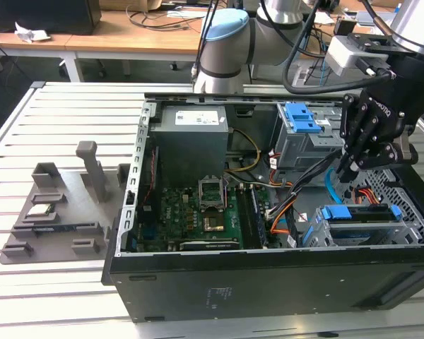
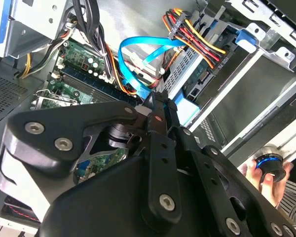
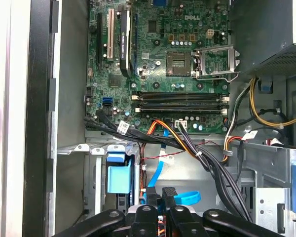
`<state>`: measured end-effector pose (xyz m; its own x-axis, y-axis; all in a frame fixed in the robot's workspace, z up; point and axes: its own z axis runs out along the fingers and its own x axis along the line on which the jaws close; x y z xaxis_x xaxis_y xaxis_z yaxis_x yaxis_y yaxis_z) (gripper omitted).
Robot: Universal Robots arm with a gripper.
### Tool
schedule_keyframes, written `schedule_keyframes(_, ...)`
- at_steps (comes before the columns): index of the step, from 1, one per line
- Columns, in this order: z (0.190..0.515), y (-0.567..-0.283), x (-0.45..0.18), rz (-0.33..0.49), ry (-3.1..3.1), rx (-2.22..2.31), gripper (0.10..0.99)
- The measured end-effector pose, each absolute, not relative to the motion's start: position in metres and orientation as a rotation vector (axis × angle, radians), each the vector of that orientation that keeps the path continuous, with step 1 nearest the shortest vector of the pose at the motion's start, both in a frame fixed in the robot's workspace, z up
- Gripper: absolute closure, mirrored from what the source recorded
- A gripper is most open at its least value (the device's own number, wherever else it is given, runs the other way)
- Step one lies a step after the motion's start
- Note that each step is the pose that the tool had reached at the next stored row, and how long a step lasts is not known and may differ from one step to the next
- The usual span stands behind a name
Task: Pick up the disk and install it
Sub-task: 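Insert the second disk wire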
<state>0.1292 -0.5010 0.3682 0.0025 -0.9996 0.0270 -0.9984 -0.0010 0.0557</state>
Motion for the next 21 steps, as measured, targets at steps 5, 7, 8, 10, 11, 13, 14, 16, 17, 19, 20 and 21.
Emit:
schedule_keyframes(5,0.368,-0.504,0.129,-0.031,-2.178,2.182,0.925)
schedule_keyframes(7,0.368,-0.506,0.129,-0.031,-2.178,2.182,0.925)
schedule_keyframes(8,0.368,-0.507,0.129,-0.031,-2.178,2.182,0.925)
schedule_keyframes(10,0.368,-0.509,0.129,-0.031,-2.178,2.182,0.925)
schedule_keyframes(11,0.368,-0.510,0.129,-0.031,-2.178,2.182,0.925)
schedule_keyframes(13,0.368,-0.512,0.130,-0.031,-2.178,2.182,0.925)
schedule_keyframes(14,0.368,-0.512,0.131,-0.031,-2.178,2.182,0.925)
schedule_keyframes(16,0.367,-0.513,0.133,-0.031,-2.178,2.182,0.925)
schedule_keyframes(17,0.367,-0.513,0.133,-0.031,-2.178,2.182,0.925)
schedule_keyframes(19,0.367,-0.513,0.135,-0.031,-2.178,2.182,0.925)
schedule_keyframes(20,0.367,-0.513,0.136,-0.030,-2.178,2.181,0.925)
schedule_keyframes(21,0.367,-0.513,0.137,-0.030,-2.178,2.181,0.925)
